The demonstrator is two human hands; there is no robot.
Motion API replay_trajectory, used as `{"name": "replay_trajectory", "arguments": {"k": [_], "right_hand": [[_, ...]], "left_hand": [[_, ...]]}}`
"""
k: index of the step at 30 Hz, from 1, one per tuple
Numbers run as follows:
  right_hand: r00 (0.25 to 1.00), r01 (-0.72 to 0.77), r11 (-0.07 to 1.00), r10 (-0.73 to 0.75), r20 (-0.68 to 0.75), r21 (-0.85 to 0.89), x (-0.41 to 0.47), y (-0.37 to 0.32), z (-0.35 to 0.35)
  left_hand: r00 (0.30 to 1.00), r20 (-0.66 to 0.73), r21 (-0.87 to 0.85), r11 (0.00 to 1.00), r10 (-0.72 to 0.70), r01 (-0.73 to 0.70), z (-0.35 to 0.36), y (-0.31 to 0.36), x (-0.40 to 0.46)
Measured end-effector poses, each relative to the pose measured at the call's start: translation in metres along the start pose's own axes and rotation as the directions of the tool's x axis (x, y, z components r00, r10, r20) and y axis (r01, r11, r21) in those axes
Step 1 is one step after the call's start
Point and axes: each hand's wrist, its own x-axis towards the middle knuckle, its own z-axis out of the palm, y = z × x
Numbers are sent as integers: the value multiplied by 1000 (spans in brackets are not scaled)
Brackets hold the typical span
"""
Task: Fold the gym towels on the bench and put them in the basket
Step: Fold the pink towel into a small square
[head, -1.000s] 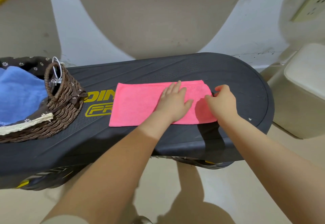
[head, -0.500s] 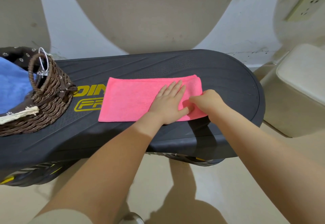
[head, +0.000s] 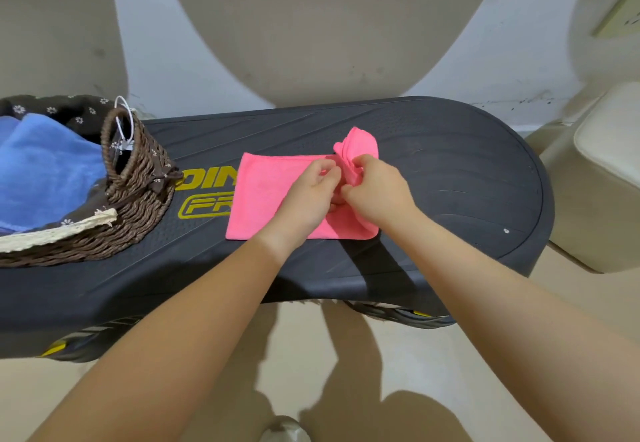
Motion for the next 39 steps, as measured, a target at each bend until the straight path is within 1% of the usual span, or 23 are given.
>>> {"name": "replay_trajectory", "arguments": {"k": [2, 4, 7, 10, 12, 15, 16, 17, 18, 19, 20, 21, 23, 24, 25, 27, 28, 31, 33, 34, 36, 37, 39], "right_hand": [[999, 2, 999, 0, 38, -53, -3, -4, 7], [996, 24, 997, -18, 84, -74, -5, -7, 12], [986, 95, 992, -83, 144, -81, -6, -9, 18], [972, 159, 987, -152, 177, -25, -7, -8, 23], [956, 200, 979, -202, 211, 33, -8, -7, 25], [915, 238, 970, -239, 325, 42, -7, -9, 27], [919, 228, 973, -221, 326, 17, -6, -11, 26], [938, 228, 972, -206, 277, -49, -5, -13, 25], [960, 244, 957, -214, 182, -160, -4, -13, 24], [962, 274, 923, -261, 82, -271, -2, -12, 24], [945, 316, 889, -327, 26, -332, 0, -11, 25], [927, 362, 867, -373, 35, -343, 3, -10, 28], [917, 399, 860, -369, 153, -319, 8, -4, 36], [920, 381, 864, -322, 222, -330, 10, 0, 40], [928, 353, 862, -271, 257, -365, 12, 4, 43], [949, 300, 845, -217, 229, -442, 13, 10, 48], [957, 280, 840, -209, 200, -465, 13, 11, 51], [969, 248, 833, -207, 137, -494, 10, 9, 57], [968, 250, 822, -212, 132, -512, 8, 8, 58], [967, 255, 818, -212, 143, -516, 7, 8, 57], [965, 261, 811, -205, 163, -524, 7, 7, 55], [965, 260, 809, -203, 165, -528, 7, 6, 55], [966, 257, 804, -196, 169, -536, 8, 5, 55]], "left_hand": [[998, 7, -14, 998, -54, 54, -3, 2, 1], [994, -25, -19, 995, -103, 103, -5, 4, 3], [990, -69, 72, 989, -127, 132, -6, 4, 7], [982, -87, 33, 985, -168, 171, -8, 3, 9], [975, -139, 5, 984, -176, 179, -13, 0, 11], [964, -212, 94, 979, -160, 183, -20, -6, 14], [967, -208, 143, 974, -146, 177, -21, -8, 15], [972, -197, 199, 966, -127, 166, -22, -9, 17], [978, -180, 260, 953, -109, 154, -22, -8, 19], [983, -158, 314, 939, -94, 141, -23, -6, 20], [987, -134, 351, 928, -85, 127, -24, -5, 21], [991, -105, 370, 922, -78, 112, -26, -2, 22], [997, -62, 436, 897, -50, 72, -30, 4, 22], [998, -61, 512, 858, -15, 45, -34, 6, 21], [996, -76, 596, 803, 36, 16, -40, 7, 19], [982, -115, 761, 649, 151, -10, -51, 7, 13], [974, -131, 821, 571, 186, 2, -58, 5, 10], [961, -208, 924, 359, 181, 133, -75, -2, -1], [957, -232, 954, 232, 173, 189, -82, -6, -6], [959, -235, 959, 196, 161, 202, -84, -6, -8], [960, -265, 953, 174, 91, 247, -87, -6, -10], [954, -295, 941, 183, 43, 283, -88, -5, -11], [934, -357, 906, 235, -28, 353, -91, -5, -12]]}}
